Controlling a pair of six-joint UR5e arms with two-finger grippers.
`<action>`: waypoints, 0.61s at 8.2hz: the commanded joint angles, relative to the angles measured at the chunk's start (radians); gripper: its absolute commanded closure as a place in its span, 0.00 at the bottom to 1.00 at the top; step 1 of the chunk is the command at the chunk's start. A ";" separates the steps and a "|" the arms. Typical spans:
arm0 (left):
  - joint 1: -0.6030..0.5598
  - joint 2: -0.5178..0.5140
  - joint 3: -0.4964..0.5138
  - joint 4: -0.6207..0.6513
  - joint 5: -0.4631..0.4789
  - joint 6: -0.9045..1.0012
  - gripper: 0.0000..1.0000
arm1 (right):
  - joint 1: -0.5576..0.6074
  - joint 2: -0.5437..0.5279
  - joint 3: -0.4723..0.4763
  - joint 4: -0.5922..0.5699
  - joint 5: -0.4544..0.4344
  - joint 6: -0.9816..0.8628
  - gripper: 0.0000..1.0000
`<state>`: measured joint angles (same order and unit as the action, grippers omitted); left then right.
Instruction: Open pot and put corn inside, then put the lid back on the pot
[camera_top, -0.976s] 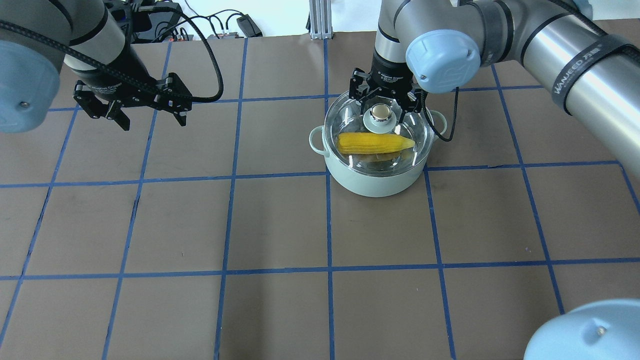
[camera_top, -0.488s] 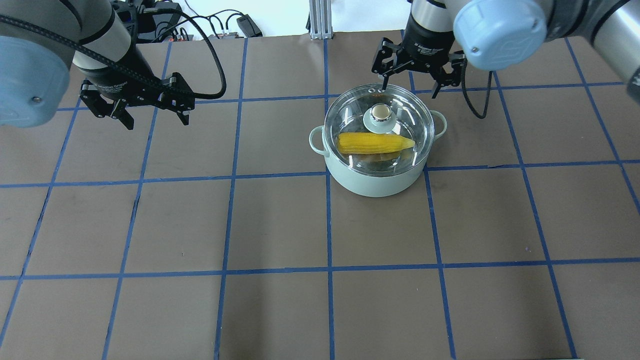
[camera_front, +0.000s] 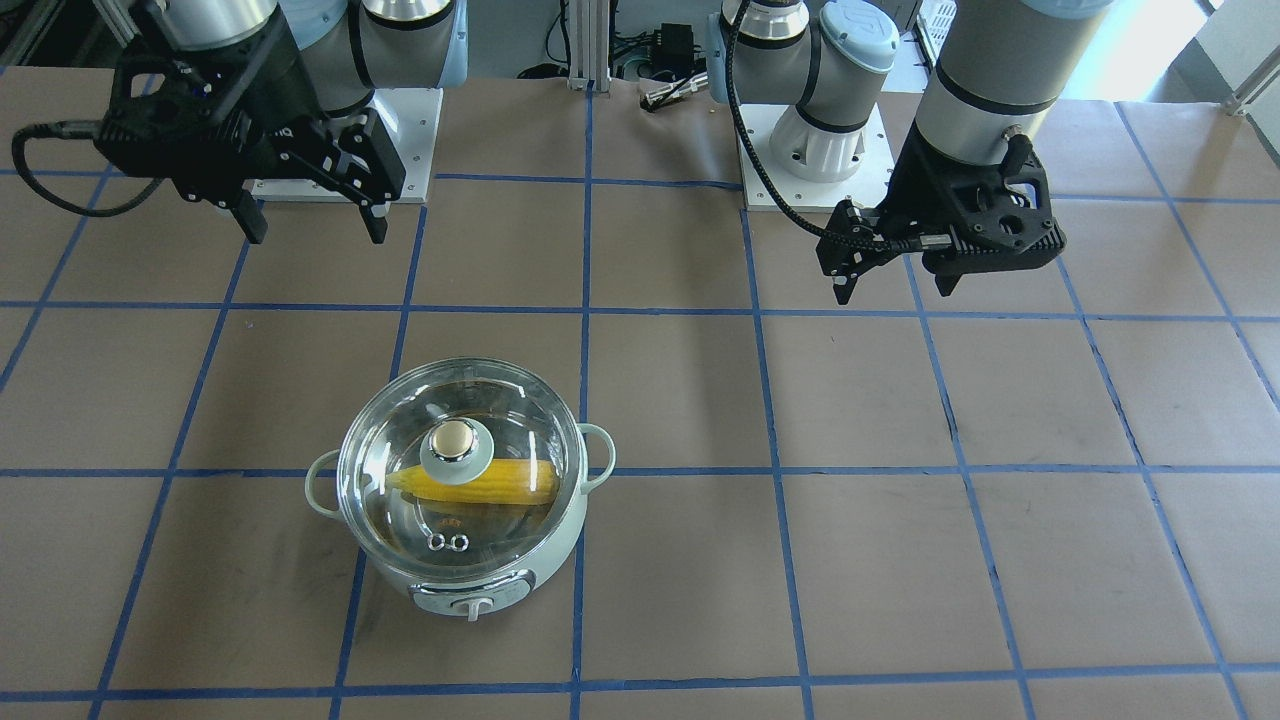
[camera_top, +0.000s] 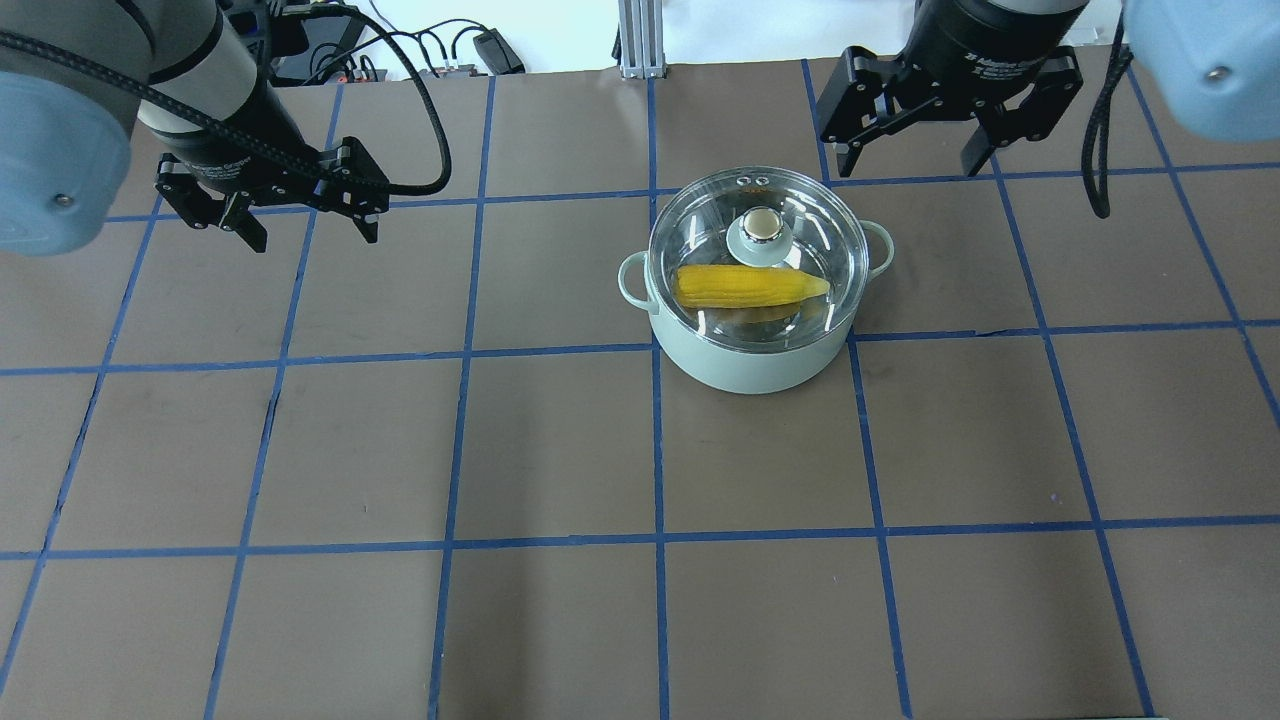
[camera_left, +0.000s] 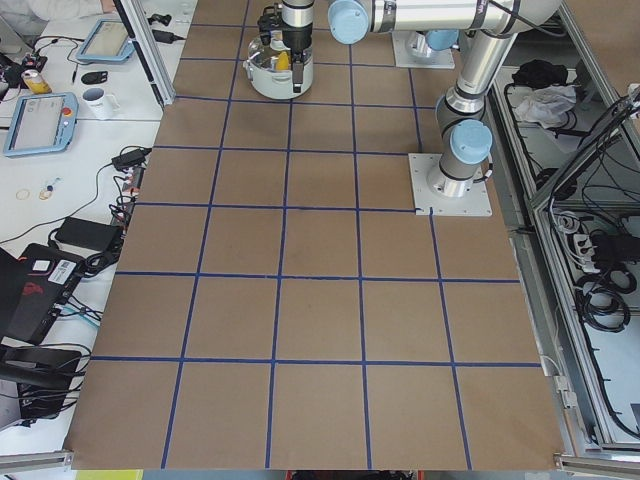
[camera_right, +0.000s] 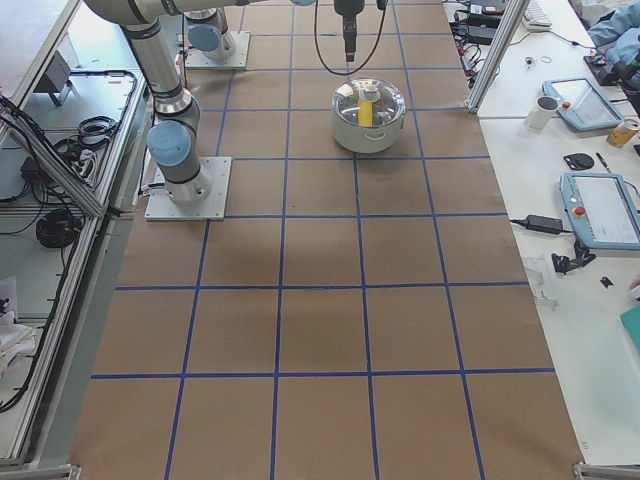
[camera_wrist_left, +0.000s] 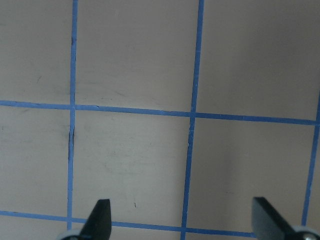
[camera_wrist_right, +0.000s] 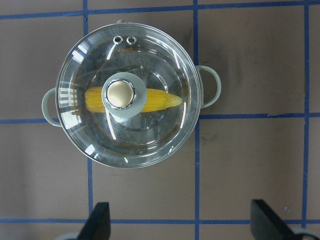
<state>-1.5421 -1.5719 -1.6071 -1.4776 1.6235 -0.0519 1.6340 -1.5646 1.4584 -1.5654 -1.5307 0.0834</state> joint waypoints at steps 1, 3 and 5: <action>0.000 0.006 0.001 -0.001 -0.004 0.004 0.00 | -0.006 -0.032 0.007 0.036 -0.005 -0.151 0.00; -0.001 0.004 -0.004 -0.001 0.004 0.006 0.00 | -0.006 -0.031 0.008 0.036 -0.002 -0.151 0.00; -0.001 0.009 -0.007 -0.001 0.007 0.010 0.00 | -0.006 -0.031 0.008 0.038 -0.003 -0.152 0.00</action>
<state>-1.5422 -1.5668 -1.6113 -1.4788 1.6273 -0.0442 1.6277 -1.5953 1.4661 -1.5281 -1.5333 -0.0661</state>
